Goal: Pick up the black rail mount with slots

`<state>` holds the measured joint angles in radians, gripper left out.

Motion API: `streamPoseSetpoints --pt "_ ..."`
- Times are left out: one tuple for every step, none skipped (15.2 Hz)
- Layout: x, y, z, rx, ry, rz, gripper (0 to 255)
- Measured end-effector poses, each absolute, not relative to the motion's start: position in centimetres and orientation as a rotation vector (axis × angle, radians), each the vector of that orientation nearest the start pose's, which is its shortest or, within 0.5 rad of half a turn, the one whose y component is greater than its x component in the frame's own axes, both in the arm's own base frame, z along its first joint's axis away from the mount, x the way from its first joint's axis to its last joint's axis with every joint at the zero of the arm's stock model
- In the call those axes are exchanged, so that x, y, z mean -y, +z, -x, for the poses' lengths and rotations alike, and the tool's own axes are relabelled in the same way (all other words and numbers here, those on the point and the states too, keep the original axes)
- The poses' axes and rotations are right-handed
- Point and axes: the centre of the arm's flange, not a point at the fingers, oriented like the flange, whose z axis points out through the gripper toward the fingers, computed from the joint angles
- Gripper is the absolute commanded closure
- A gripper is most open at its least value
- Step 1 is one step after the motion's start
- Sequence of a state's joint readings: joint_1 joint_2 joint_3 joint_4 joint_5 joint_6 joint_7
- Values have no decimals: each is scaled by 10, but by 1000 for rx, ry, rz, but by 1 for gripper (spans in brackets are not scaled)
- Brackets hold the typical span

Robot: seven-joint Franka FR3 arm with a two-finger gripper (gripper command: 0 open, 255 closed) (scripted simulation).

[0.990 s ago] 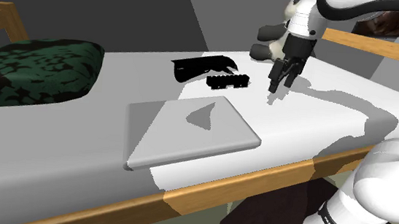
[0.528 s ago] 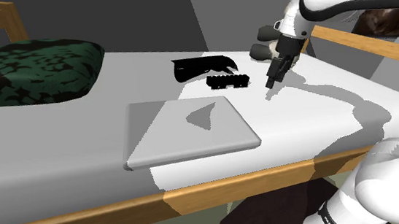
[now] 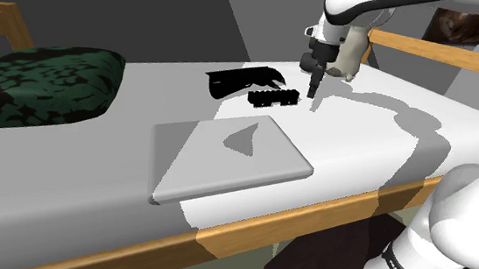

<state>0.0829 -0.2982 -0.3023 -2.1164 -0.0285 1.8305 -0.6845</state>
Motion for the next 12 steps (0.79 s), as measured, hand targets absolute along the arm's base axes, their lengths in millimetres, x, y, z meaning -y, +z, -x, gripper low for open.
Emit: streamPoseSetpoints --pt "122 530 -470 799 -36 2981 0" --pt "125 526 -480 859 -32 2964 0" --pt "129 527 -496 916 -29 2947 0" --pt "132 523 -509 974 -26 2928 0" --pt "135 518 -521 1031 -22 2908 0" --pt "136 512 -535 1089 -19 2887 0" --pt "138 512 -549 1145 -15 2864 0" --pt "138 511 -562 1202 -12 2841 0" --pt "140 507 -577 1257 -9 2817 0" --pt "140 503 -590 1314 -5 2791 0" --pt "139 502 -603 1370 -1 2764 0" --pt "138 499 -618 1424 1 2736 0"
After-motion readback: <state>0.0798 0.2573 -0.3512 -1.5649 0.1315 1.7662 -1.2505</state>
